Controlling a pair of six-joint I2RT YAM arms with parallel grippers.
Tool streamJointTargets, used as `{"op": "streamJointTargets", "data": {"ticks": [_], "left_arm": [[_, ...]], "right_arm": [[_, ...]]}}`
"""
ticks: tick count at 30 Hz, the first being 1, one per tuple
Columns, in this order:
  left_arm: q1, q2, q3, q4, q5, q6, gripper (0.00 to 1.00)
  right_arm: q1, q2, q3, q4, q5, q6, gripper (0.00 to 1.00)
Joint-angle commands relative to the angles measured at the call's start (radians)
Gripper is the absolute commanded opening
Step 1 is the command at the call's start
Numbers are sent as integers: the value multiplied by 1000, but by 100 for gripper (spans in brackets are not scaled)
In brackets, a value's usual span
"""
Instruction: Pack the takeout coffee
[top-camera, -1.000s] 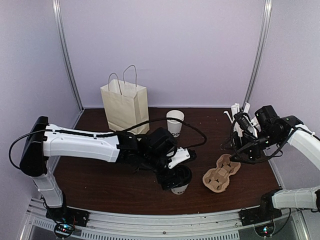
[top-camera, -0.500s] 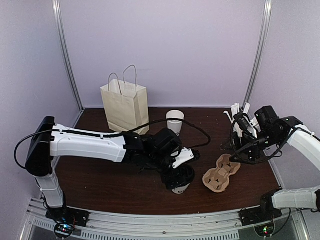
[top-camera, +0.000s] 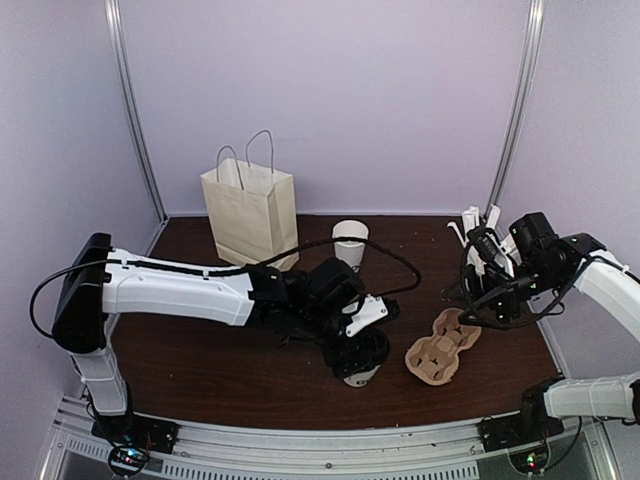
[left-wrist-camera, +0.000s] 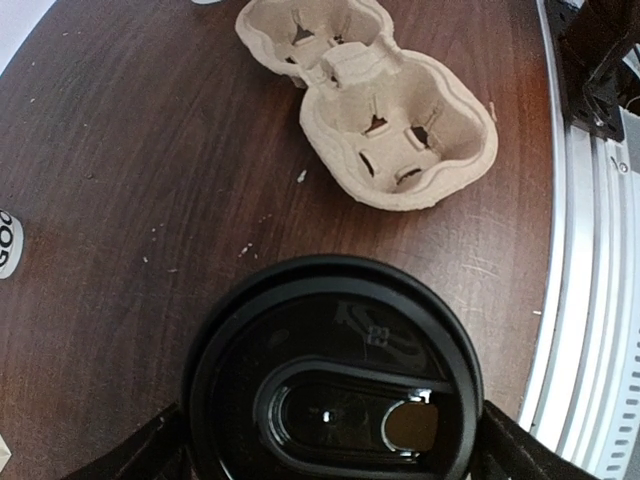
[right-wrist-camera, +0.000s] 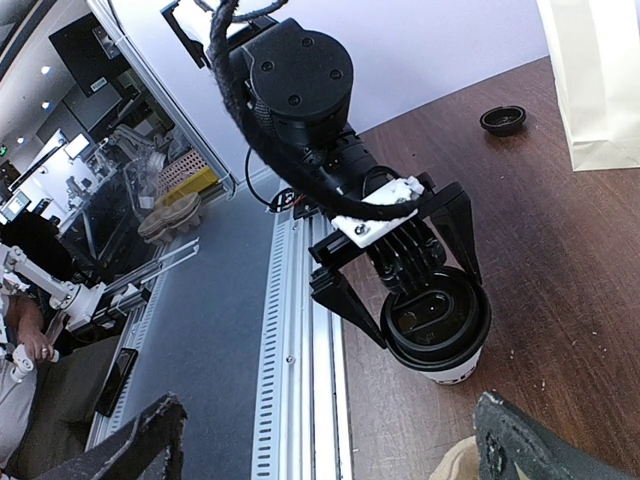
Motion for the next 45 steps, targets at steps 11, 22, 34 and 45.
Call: {"op": "streamJointTargets", "data": {"ticks": [11, 22, 34, 45], "left_arm": [[61, -345, -263, -44, -388, -78, 89], [420, -733, -525, -191, -541, -335, 89], [701, -814, -674, -191, -404, -456, 91], [730, -819, -673, -229, -395, -479, 98]], "right_arm": [[-9, -15, -16, 22, 13, 1, 100], [-10, -19, -17, 30, 14, 12, 100], [-9, -20, -20, 36, 18, 20, 100], [-8, -13, -21, 42, 22, 26, 100]]}}
